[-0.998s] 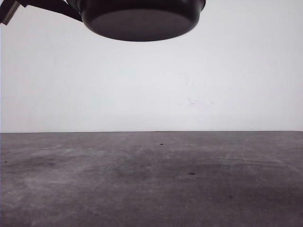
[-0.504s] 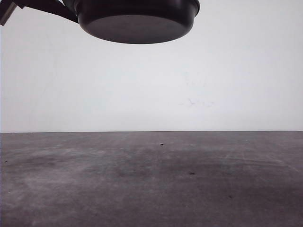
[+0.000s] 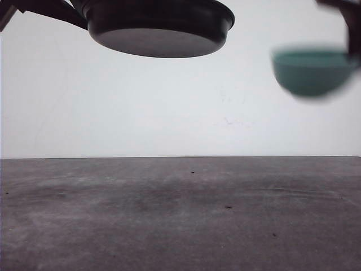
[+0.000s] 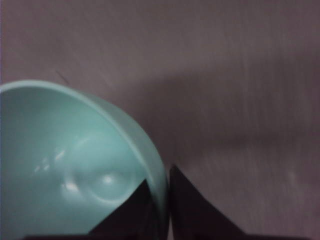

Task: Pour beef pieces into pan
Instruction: 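Lower the empty bowl back onto the table with the right gripper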

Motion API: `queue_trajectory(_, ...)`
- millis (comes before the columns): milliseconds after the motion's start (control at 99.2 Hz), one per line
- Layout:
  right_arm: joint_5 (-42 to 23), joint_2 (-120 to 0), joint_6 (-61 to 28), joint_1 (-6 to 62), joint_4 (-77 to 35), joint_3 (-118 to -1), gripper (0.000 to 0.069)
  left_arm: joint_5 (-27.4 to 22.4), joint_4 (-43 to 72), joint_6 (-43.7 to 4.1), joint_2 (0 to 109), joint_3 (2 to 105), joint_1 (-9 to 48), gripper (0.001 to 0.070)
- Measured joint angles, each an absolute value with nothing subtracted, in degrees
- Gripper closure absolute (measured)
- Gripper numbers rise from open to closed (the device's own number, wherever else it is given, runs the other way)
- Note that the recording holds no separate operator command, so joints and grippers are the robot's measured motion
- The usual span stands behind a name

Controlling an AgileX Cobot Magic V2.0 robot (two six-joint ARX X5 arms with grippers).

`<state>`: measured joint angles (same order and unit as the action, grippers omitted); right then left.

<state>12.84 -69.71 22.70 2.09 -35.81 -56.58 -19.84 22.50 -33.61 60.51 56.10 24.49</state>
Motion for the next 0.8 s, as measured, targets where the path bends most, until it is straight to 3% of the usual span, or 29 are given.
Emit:
queue_trajectory(343, 13.1, -82.1, 18.0, -0.3, -37.0, -50.7, 0.0677, -19.8, 22.5, -33.0, 60.9, 56.1, 24.5, 0.0653)
queue_trajectory(595, 13.1, -83.4, 17.8, 1.2, -36.3, -50.7, 0.0665, -19.8, 22.9, -32.7, 60.9, 56.1, 24.5, 0.0653)
queue_trajectory(665, 13.2, -83.4, 17.8, 1.4, -36.3, -50.7, 0.0568, -19.8, 22.9, -32.7, 60.9, 56.1, 24.5, 0.0653)
queue_trajectory(797, 13.3, -83.4, 17.8, 1.4, -36.3, -50.7, 0.023, -19.8, 22.8, -32.7, 61.1, 56.1, 24.5, 0.0653)
